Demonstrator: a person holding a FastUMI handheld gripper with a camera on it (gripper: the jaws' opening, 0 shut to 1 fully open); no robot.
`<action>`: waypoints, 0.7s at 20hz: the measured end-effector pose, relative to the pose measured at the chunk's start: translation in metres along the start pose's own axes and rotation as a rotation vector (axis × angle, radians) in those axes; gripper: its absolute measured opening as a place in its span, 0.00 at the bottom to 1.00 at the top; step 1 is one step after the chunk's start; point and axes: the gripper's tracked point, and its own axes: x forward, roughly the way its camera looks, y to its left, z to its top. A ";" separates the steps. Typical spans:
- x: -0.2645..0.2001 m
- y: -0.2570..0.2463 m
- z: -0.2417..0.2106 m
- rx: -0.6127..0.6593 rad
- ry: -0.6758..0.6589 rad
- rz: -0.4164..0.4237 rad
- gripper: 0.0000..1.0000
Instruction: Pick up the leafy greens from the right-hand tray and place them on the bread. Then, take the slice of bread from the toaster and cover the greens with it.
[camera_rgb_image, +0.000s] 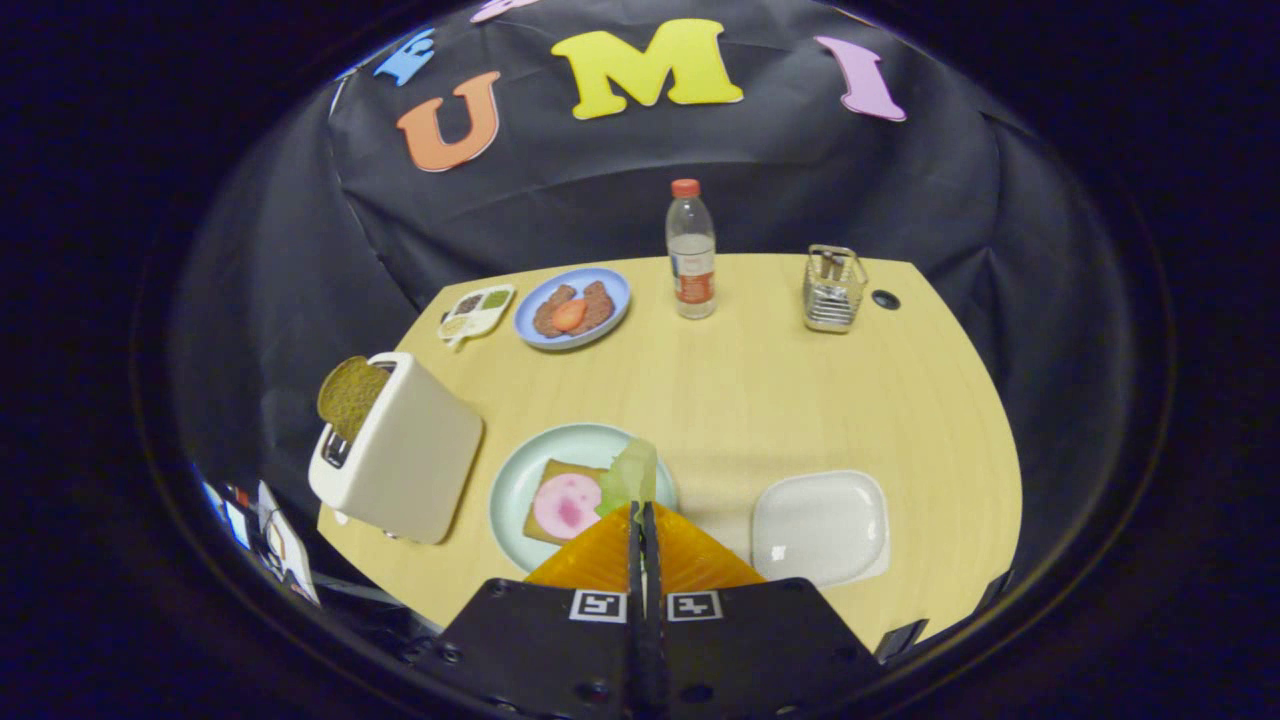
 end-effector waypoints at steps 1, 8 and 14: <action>0.004 0.017 -0.003 -0.014 0.010 0.017 0.00; 0.052 0.101 -0.011 -0.027 0.086 0.125 0.00; 0.112 0.063 -0.005 0.020 0.127 0.011 0.00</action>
